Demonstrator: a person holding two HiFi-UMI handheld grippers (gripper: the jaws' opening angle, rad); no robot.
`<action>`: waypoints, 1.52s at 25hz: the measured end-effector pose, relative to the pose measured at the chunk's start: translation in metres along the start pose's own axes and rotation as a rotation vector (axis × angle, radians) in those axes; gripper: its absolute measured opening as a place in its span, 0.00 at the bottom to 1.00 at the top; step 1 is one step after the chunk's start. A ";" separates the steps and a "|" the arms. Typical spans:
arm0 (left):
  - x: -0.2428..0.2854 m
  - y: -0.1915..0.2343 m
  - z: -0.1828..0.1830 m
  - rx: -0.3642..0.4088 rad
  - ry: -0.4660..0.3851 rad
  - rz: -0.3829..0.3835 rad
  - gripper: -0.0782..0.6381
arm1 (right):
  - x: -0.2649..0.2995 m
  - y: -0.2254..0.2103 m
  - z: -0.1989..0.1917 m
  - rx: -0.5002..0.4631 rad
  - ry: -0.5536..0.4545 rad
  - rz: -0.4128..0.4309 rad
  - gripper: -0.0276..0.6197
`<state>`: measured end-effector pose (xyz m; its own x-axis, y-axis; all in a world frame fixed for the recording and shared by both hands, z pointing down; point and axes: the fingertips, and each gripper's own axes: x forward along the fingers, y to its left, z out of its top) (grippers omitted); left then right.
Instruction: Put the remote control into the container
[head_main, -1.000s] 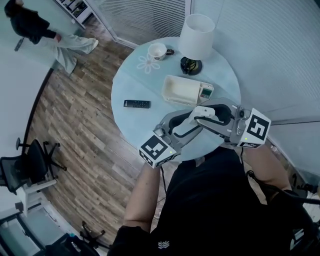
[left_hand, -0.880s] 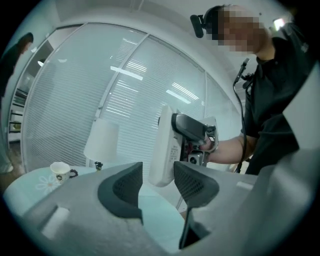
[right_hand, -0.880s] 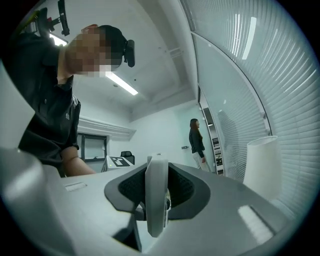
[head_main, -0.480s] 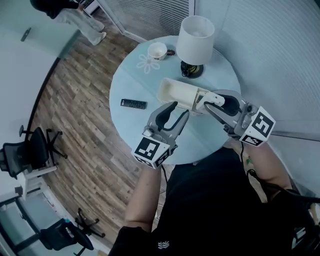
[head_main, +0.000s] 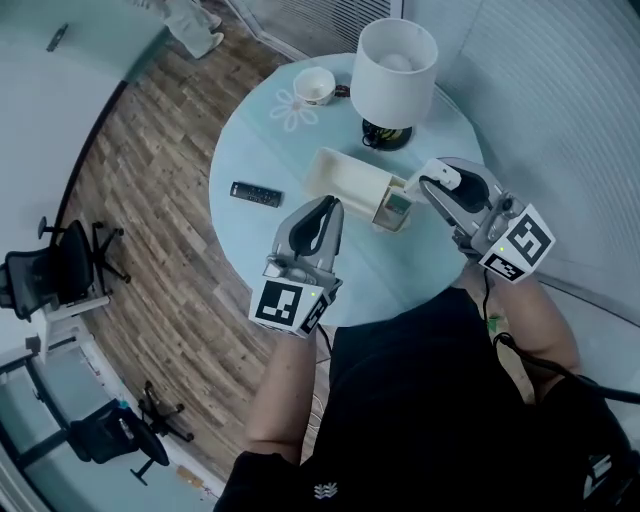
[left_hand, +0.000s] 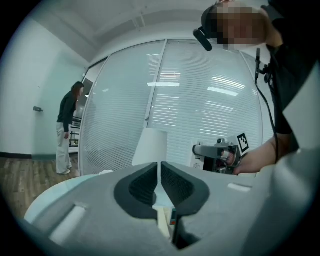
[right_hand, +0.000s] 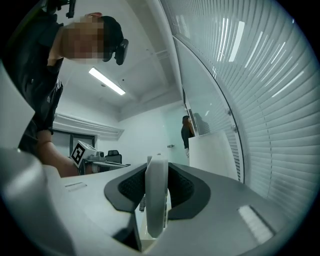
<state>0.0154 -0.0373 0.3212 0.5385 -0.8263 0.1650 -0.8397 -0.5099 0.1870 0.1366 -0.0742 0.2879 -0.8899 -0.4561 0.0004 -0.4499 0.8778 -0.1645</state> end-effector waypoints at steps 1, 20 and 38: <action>0.000 0.003 0.000 -0.003 -0.001 0.021 0.12 | 0.000 -0.004 -0.003 0.001 0.003 0.004 0.20; 0.006 0.025 -0.044 -0.004 0.058 0.243 0.11 | 0.023 -0.051 -0.109 0.126 0.090 0.108 0.20; 0.002 0.041 -0.078 -0.040 0.086 0.311 0.11 | 0.025 -0.047 -0.158 0.060 0.131 0.133 0.21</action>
<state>-0.0128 -0.0411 0.4046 0.2618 -0.9170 0.3008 -0.9625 -0.2249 0.1520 0.1241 -0.1038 0.4511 -0.9451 -0.3102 0.1028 -0.3259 0.9170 -0.2300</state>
